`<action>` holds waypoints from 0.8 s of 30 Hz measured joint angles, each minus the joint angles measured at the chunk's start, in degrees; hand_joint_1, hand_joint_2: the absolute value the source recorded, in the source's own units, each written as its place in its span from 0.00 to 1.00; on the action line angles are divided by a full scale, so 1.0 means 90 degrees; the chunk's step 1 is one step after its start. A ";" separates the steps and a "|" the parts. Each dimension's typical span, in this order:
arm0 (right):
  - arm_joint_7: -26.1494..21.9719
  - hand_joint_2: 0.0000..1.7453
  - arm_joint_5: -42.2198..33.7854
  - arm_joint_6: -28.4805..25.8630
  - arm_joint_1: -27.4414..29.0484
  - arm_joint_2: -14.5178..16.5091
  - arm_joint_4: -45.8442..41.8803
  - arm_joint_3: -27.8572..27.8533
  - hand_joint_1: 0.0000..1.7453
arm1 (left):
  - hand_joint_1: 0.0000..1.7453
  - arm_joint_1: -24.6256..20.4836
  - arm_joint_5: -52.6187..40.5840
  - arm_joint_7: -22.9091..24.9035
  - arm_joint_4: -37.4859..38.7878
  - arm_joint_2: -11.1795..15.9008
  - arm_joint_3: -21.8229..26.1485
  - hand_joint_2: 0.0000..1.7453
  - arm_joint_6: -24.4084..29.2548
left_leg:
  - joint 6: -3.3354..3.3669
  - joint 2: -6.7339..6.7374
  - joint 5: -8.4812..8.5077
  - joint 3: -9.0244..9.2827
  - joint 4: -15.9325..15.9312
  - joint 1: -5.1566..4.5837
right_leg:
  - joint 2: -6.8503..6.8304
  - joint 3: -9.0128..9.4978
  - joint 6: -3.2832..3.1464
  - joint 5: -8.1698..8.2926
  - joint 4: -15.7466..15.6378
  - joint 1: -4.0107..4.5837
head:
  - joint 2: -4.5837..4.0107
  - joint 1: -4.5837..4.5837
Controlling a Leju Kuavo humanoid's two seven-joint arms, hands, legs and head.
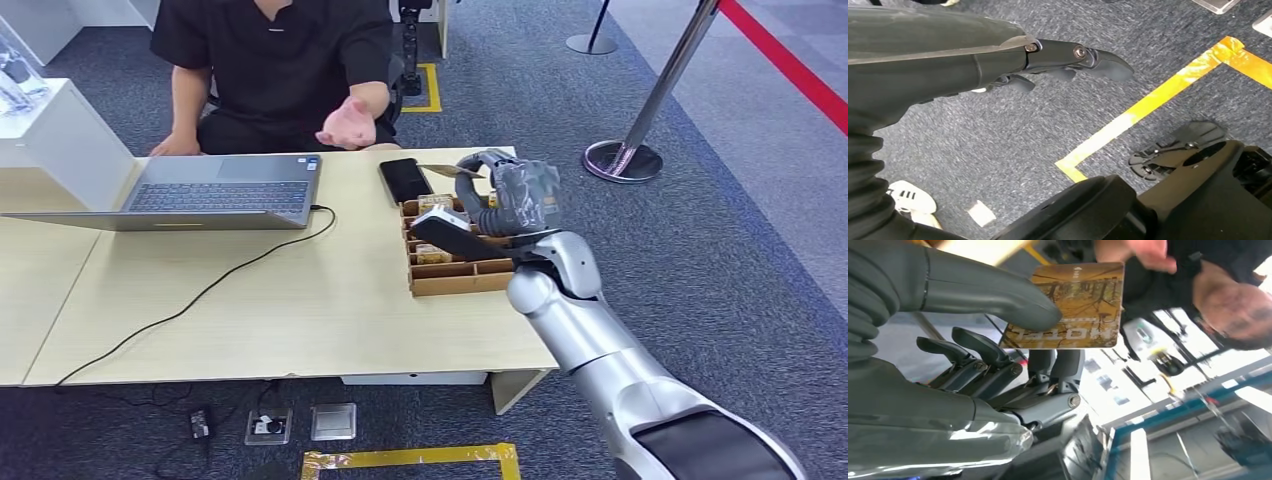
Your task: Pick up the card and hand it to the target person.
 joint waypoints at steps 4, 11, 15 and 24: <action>-0.0103 1.00 -0.0087 -0.0072 -0.0188 0.0267 0.0818 -0.0009 1.00 | 0.00 -0.0035 -0.0084 0.0112 0.0000 -0.0011 -0.0001 1.00 -0.0050 | 0.0000 0.0000 0.0000 -0.0002 0.0000 0.0000 | 0.0000 -0.0002 0.0000 0.0000 0.0000 0.0000 | 0.0000 0.0001; -0.0038 1.00 -0.0130 -0.0104 -0.0476 0.0584 0.1750 -0.0045 1.00 | 0.00 -0.0089 -0.0299 0.0187 0.0000 -0.0025 -0.0028 1.00 -0.0110 | 0.0000 0.0000 0.0000 -0.0002 0.0000 0.0000 | 0.0000 -0.0003 0.0000 0.0000 0.0000 0.0000 | 0.0000 0.0001; -0.0051 1.00 -0.0089 -0.0119 -0.0543 0.0624 0.1954 -0.0165 1.00 | 0.00 -0.0155 -0.0414 0.0288 0.0000 -0.0033 -0.0096 1.00 -0.0184 | 0.0000 0.0000 0.0000 -0.0003 0.0000 0.0000 | 0.0000 -0.0002 0.0000 0.0000 0.0000 0.0000 | 0.0000 0.0006; -0.0258 1.00 -0.0092 -0.0128 -0.0545 0.0729 0.2191 -0.0322 0.75 | 0.00 -0.0233 -0.0653 0.0493 0.0000 -0.0034 -0.0248 0.50 -0.0052 | -0.0001 -0.0003 0.0001 -0.0008 0.0000 0.0000 | -0.0004 -0.0006 0.0000 0.0000 0.0001 0.0000 | 0.0000 -0.0007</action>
